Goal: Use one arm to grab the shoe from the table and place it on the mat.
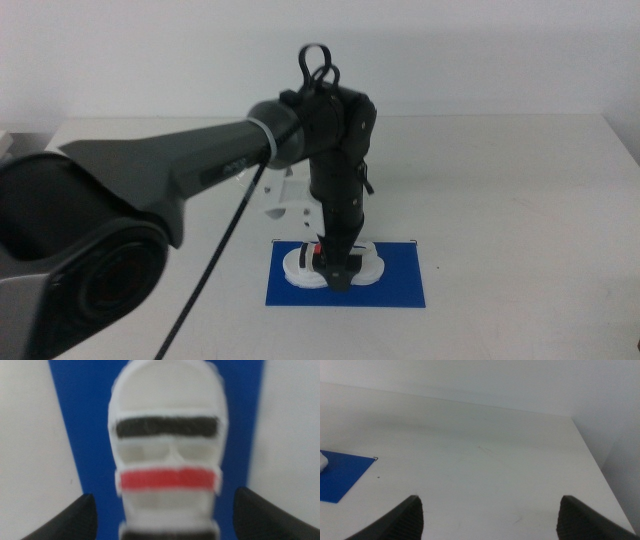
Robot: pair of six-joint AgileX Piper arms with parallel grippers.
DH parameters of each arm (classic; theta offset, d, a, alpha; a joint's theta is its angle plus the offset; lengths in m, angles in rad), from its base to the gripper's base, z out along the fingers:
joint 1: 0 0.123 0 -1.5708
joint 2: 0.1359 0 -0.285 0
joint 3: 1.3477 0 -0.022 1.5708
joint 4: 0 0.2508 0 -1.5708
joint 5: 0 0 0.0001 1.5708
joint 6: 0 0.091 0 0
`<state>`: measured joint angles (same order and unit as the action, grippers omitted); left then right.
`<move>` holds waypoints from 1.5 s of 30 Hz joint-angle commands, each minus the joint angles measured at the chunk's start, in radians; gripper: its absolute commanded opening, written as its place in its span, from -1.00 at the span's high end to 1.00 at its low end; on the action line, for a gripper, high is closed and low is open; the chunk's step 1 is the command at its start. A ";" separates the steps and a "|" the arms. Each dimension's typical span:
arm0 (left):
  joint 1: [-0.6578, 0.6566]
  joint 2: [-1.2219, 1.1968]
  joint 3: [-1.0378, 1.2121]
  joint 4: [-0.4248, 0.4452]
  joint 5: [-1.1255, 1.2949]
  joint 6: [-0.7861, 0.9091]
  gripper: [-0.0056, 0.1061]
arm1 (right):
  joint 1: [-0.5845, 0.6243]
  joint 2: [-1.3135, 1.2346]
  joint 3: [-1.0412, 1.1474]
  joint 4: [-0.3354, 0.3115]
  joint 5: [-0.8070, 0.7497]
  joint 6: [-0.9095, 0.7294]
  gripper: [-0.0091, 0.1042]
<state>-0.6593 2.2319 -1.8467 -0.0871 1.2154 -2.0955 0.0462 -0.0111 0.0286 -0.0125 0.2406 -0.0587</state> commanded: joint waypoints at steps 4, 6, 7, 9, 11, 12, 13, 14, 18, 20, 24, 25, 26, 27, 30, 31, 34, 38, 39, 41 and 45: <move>-0.004 -0.153 -0.025 -0.008 0.096 -0.017 -0.78 | -0.001 0.004 0.005 -0.011 -0.073 -0.011 -0.53; -0.004 -0.186 -0.025 -0.008 0.095 -0.017 -0.78 | -0.001 0.004 0.005 -0.011 -0.073 -0.011 -0.53; -0.004 -0.207 -0.025 -0.003 0.094 -0.017 -0.78 | -0.001 0.004 0.005 -0.011 -0.073 -0.011 -0.53; -0.004 -0.246 -0.025 0.023 0.094 -0.014 -0.78 | -0.001 0.004 0.005 -0.011 -0.073 -0.011 -0.53; -0.004 -0.294 -0.025 0.050 0.093 -0.012 -0.78 | -0.001 0.004 0.005 -0.011 -0.073 -0.011 -0.53; -0.004 -0.320 -0.025 0.074 0.093 -0.010 -0.78 | -0.001 0.004 0.005 -0.011 -0.073 -0.011 -0.53; -0.004 -0.345 -0.025 0.101 0.093 -0.008 -0.78 | -0.001 0.004 0.005 -0.011 -0.073 -0.011 -0.53; -0.004 -0.365 -0.025 0.133 0.093 -0.007 -0.78 | -0.001 0.004 0.005 -0.011 -0.073 -0.011 -0.53; -0.004 -0.455 -0.025 0.284 0.093 0.071 -0.78 | -0.001 0.004 0.005 -0.011 -0.073 -0.011 -0.53; -0.004 -0.502 -0.025 0.368 0.093 0.139 -0.78 | -0.001 0.004 0.005 -0.011 -0.073 -0.011 -0.53; -0.004 -0.588 -0.025 0.584 0.093 0.368 -0.78 | -0.001 0.004 0.005 -0.011 -0.073 -0.011 -0.53; -0.004 -0.605 -0.025 0.610 0.093 0.467 -0.78 | -0.001 0.004 0.005 -0.011 -0.073 -0.011 -0.53; -0.004 -0.627 -0.025 0.632 0.093 0.570 -0.78 | -0.001 0.004 0.005 -0.011 -0.073 -0.011 -0.53; -0.004 -0.647 -0.025 0.648 0.093 0.674 -0.78 | -0.001 0.004 0.005 -0.011 -0.073 -0.011 -0.53; 0.002 -0.688 -0.024 0.692 0.093 0.899 -0.78 | -0.001 0.004 0.005 -0.011 -0.073 -0.011 -0.53; 0.010 -0.705 -0.023 0.685 0.093 0.952 -0.78 | -0.001 0.004 0.005 -0.011 -0.073 -0.011 -0.53; 0.074 -0.770 0.006 0.584 0.090 1.165 -0.78 | -0.001 0.004 0.005 -0.011 -0.073 -0.011 -0.53; 0.192 -0.879 0.144 0.458 -0.006 1.350 -0.78 | -0.001 0.004 0.005 -0.011 -0.073 -0.011 -0.53; 0.227 -0.917 0.206 0.430 -0.060 1.374 -0.78 | -0.001 0.004 0.005 -0.011 -0.073 -0.011 -0.53; 0.286 -1.001 0.353 0.390 -0.188 1.405 -0.78 | -0.001 0.004 0.005 -0.011 -0.073 -0.011 -0.53; 0.388 -1.176 0.687 0.348 -0.556 1.465 -0.78 | -0.001 0.004 0.005 -0.011 -0.073 -0.011 -0.53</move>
<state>-0.3005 1.1347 -1.2428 0.2727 0.8707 -0.6560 0.0462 -0.0111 0.0286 -0.0125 0.2406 -0.0587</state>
